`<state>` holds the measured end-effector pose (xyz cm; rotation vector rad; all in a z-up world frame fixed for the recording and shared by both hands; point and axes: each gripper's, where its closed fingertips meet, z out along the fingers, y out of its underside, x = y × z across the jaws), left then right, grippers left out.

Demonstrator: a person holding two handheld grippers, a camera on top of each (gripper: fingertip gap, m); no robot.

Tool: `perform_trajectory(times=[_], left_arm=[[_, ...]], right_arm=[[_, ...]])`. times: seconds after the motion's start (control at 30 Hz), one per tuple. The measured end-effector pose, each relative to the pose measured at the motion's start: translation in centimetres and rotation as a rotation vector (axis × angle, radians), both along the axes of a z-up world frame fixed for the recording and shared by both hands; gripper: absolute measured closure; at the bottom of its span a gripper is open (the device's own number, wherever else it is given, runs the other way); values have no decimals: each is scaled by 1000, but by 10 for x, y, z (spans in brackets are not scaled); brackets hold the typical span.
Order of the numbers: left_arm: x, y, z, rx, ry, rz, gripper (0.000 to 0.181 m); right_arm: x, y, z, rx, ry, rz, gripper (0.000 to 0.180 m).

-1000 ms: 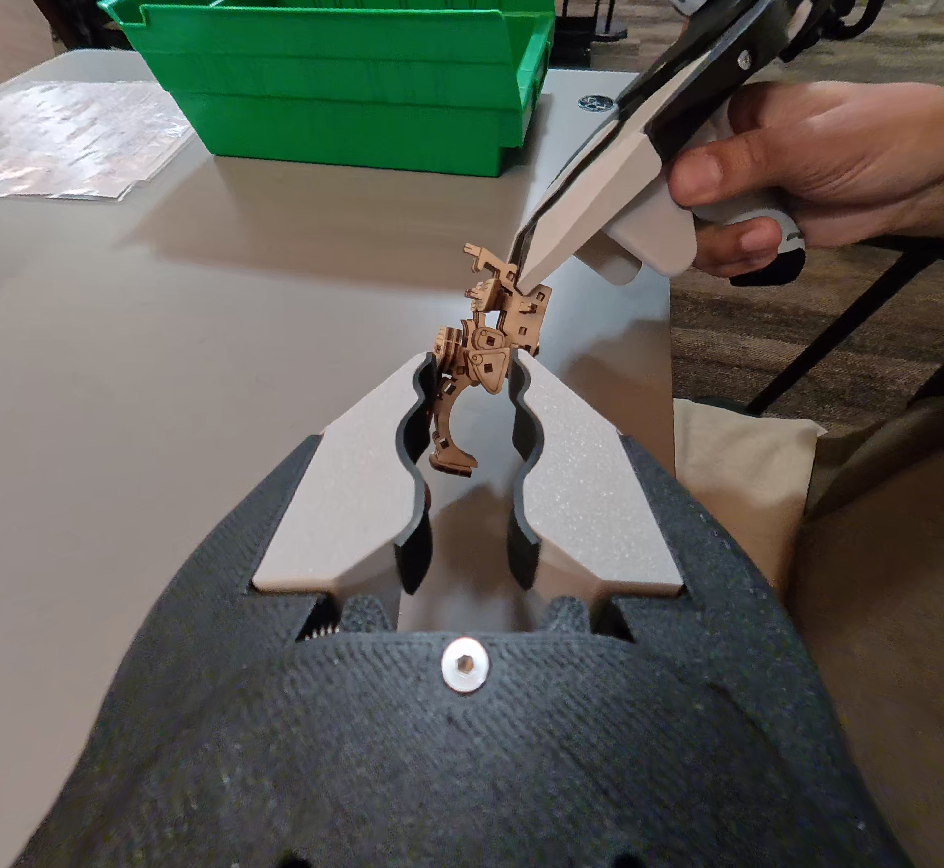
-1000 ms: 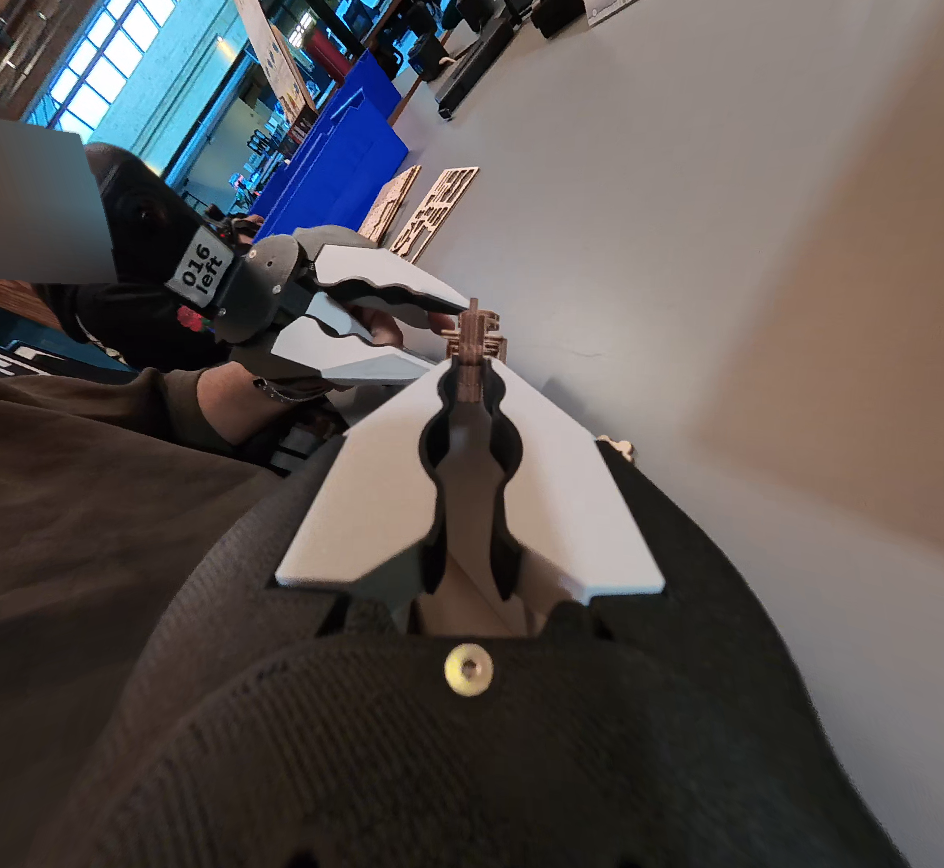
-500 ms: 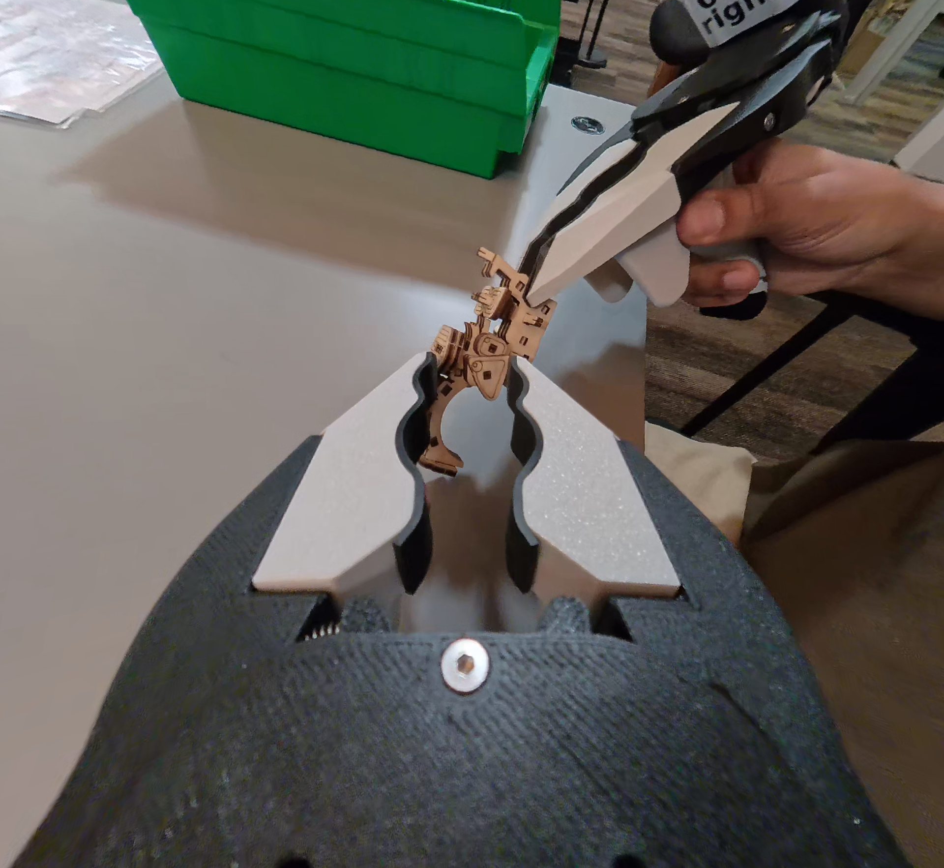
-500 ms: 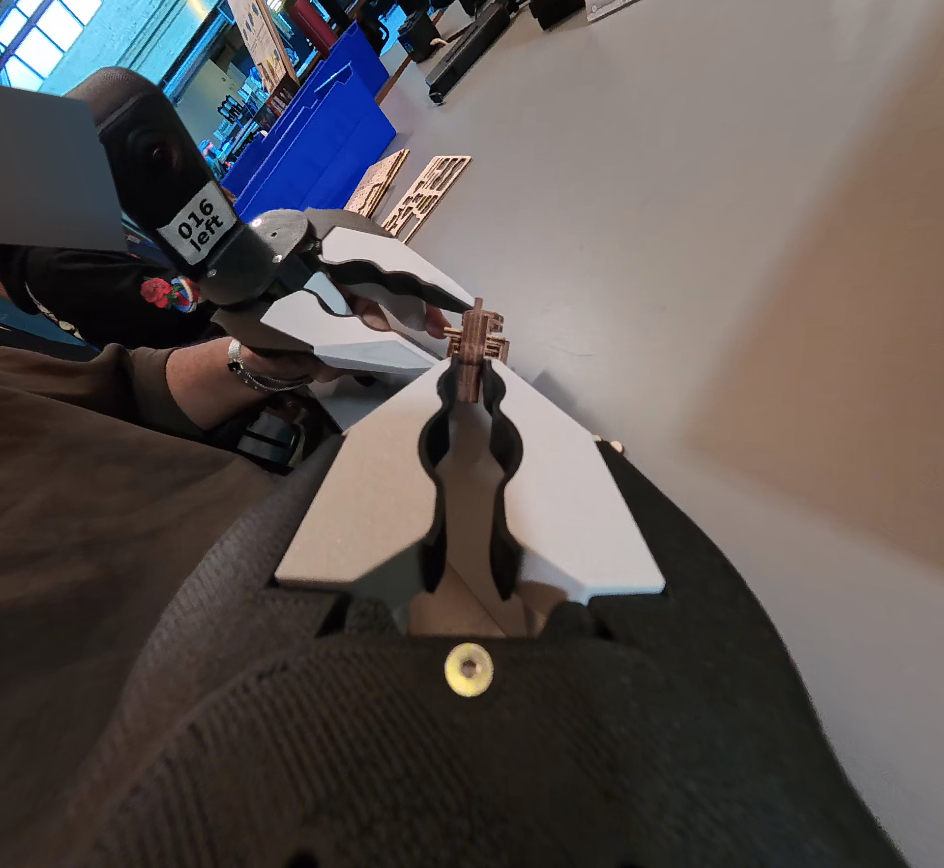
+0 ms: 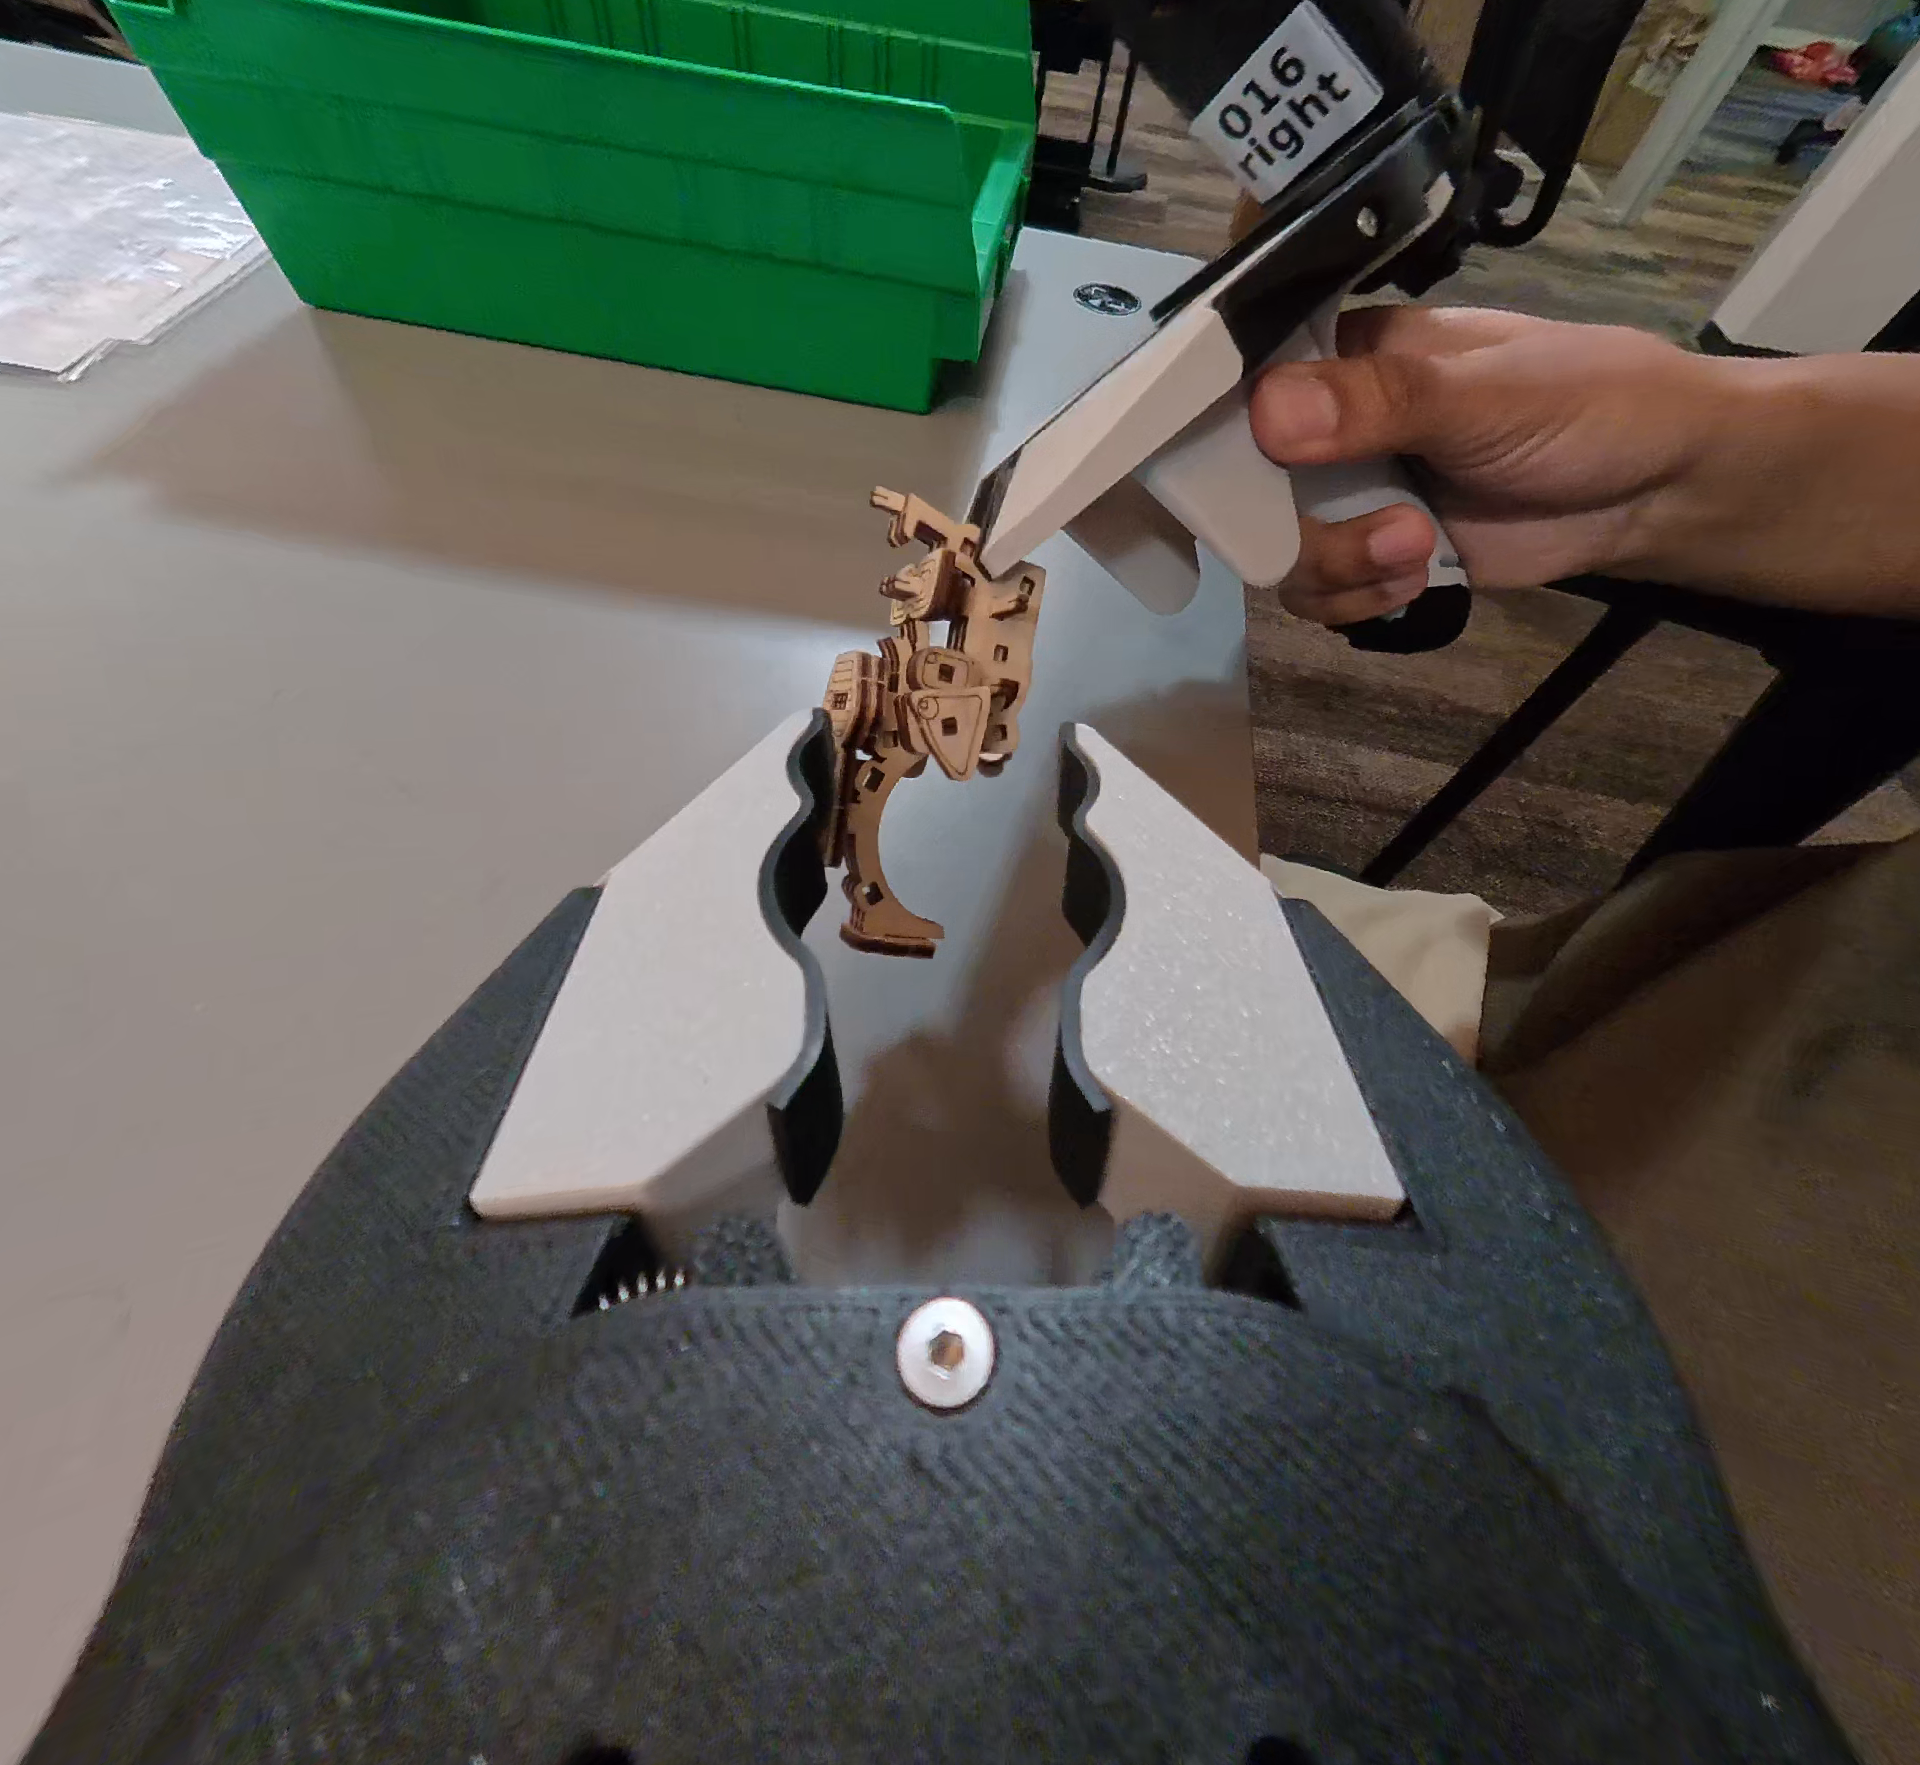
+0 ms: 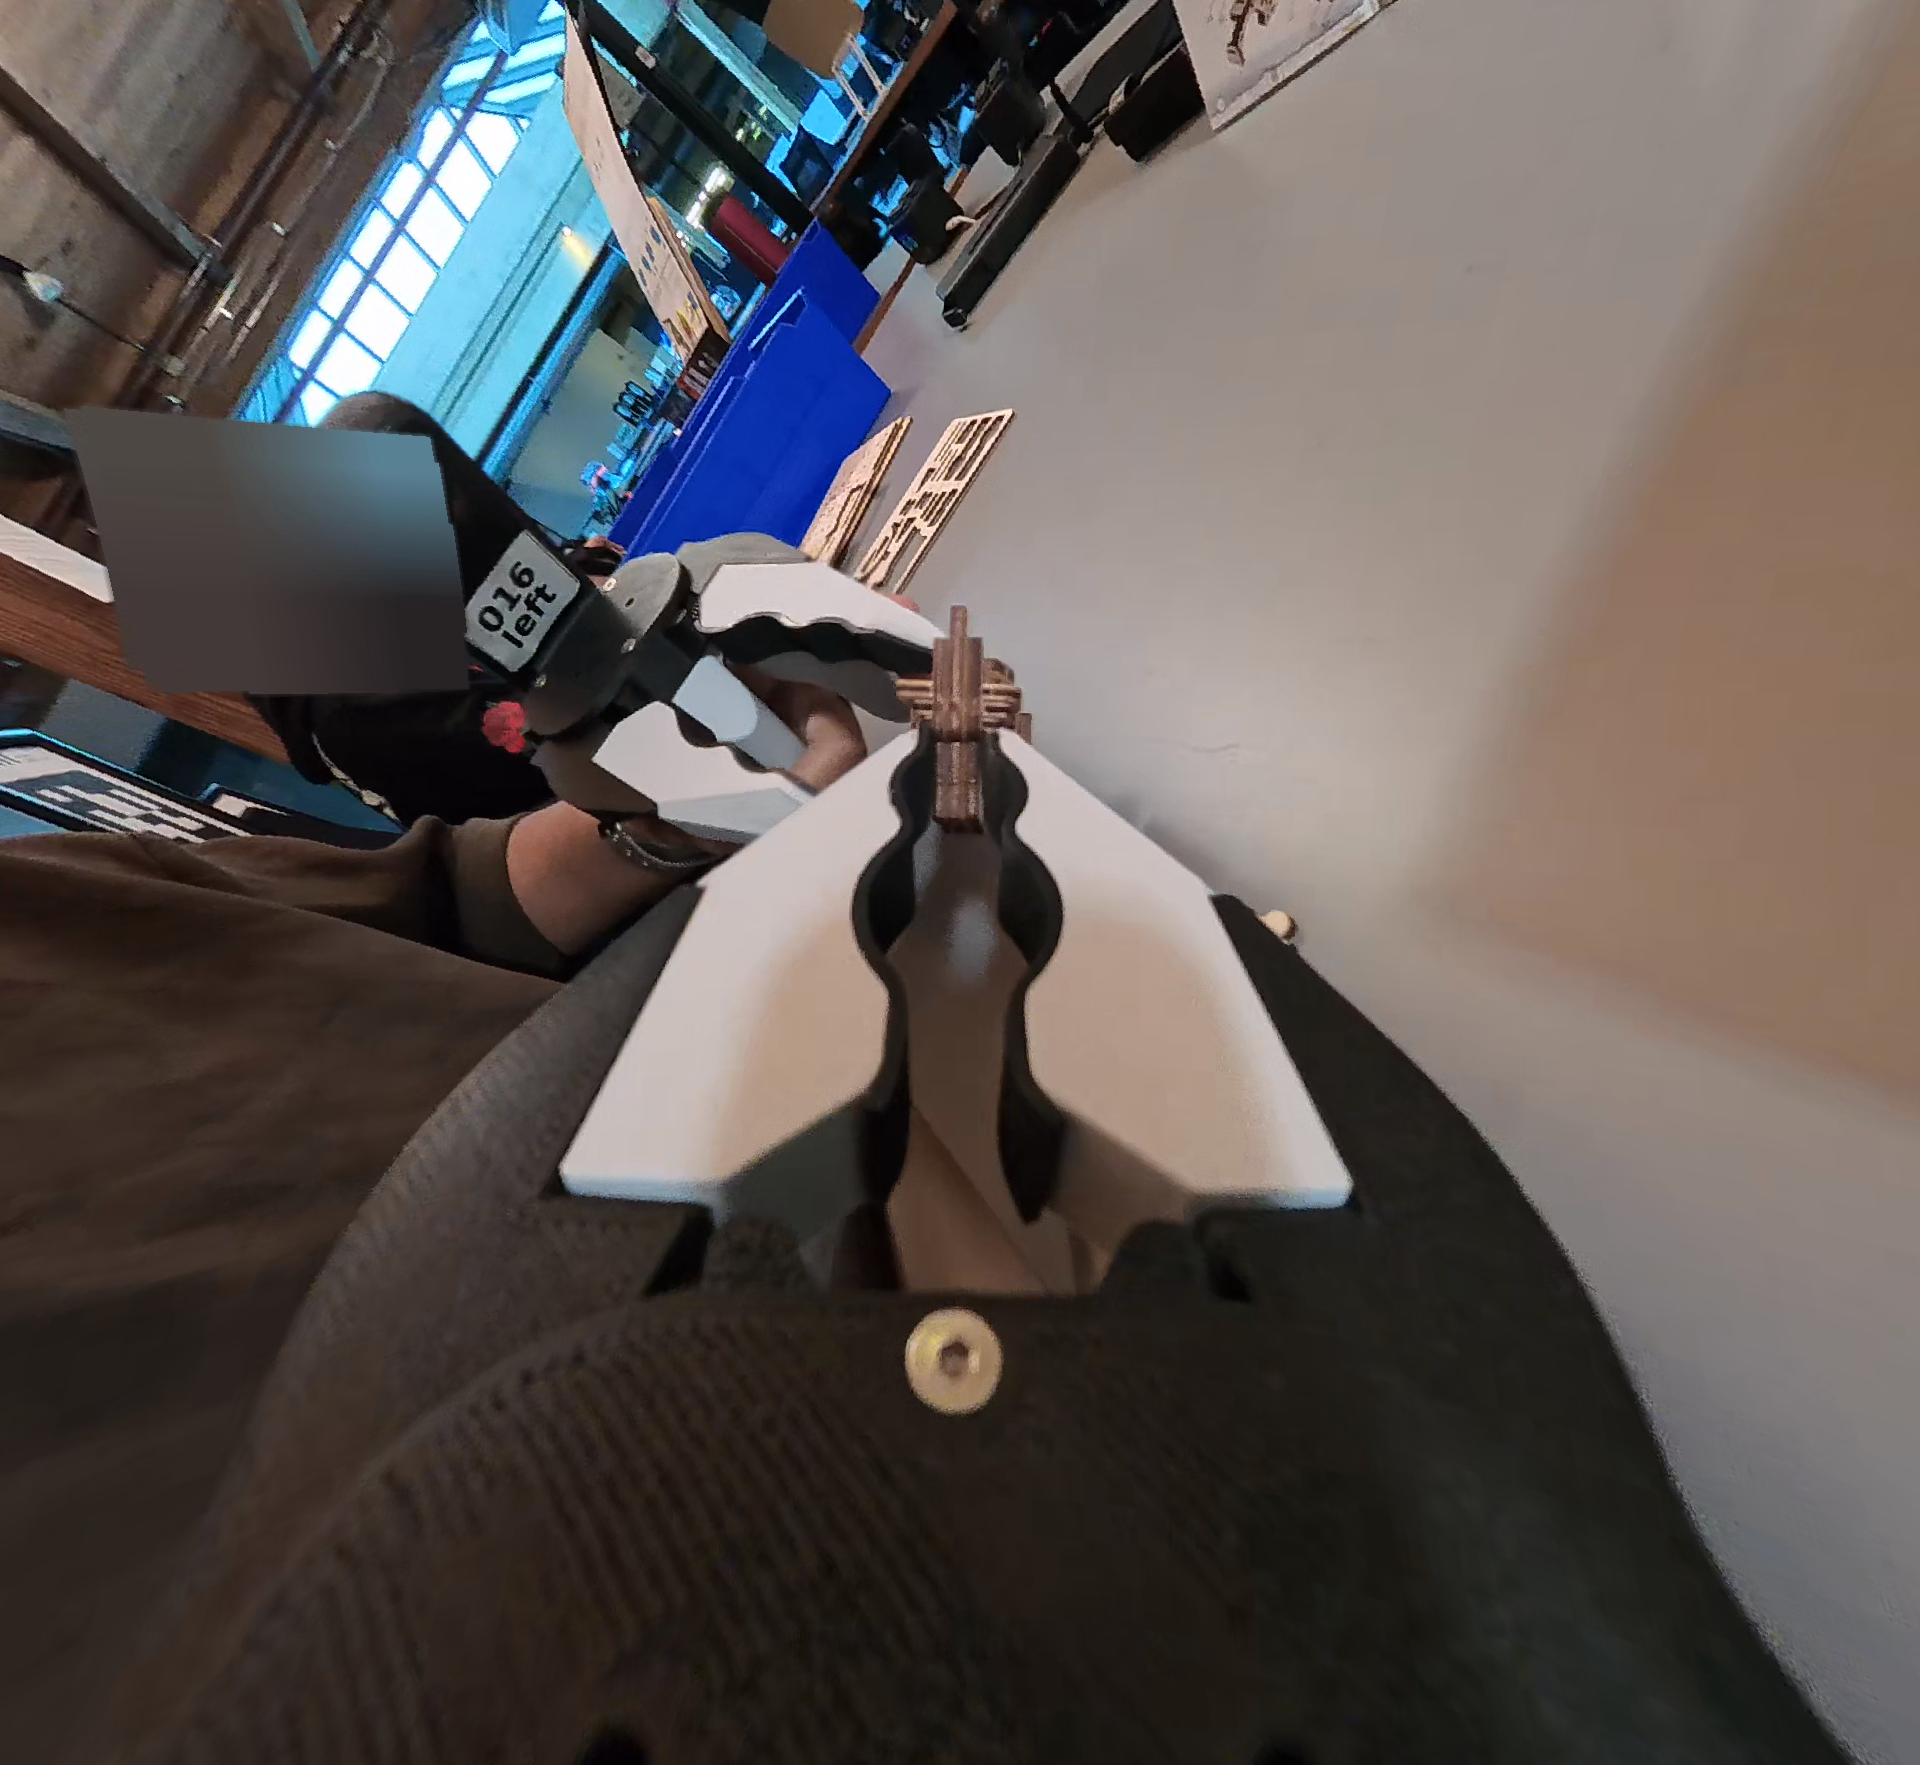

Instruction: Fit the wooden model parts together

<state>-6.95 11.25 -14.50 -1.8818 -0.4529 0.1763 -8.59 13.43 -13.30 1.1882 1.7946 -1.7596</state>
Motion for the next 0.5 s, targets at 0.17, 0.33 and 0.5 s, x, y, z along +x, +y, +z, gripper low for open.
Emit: perform_trajectory(times=[0.17, 0.33, 0.5], left_arm=[[-13, -9, 8, 15, 75, 98, 109], [-29, -25, 27, 84, 103, 235, 101], [-20, -23, 30, 294, -192, 274, 102]], right_arm=[[-6, 7, 10, -94, -16, -42, 172], [-23, 37, 30, -224, 16, -166, 172], [-25, 42, 57, -334, 82, -196, 172]])
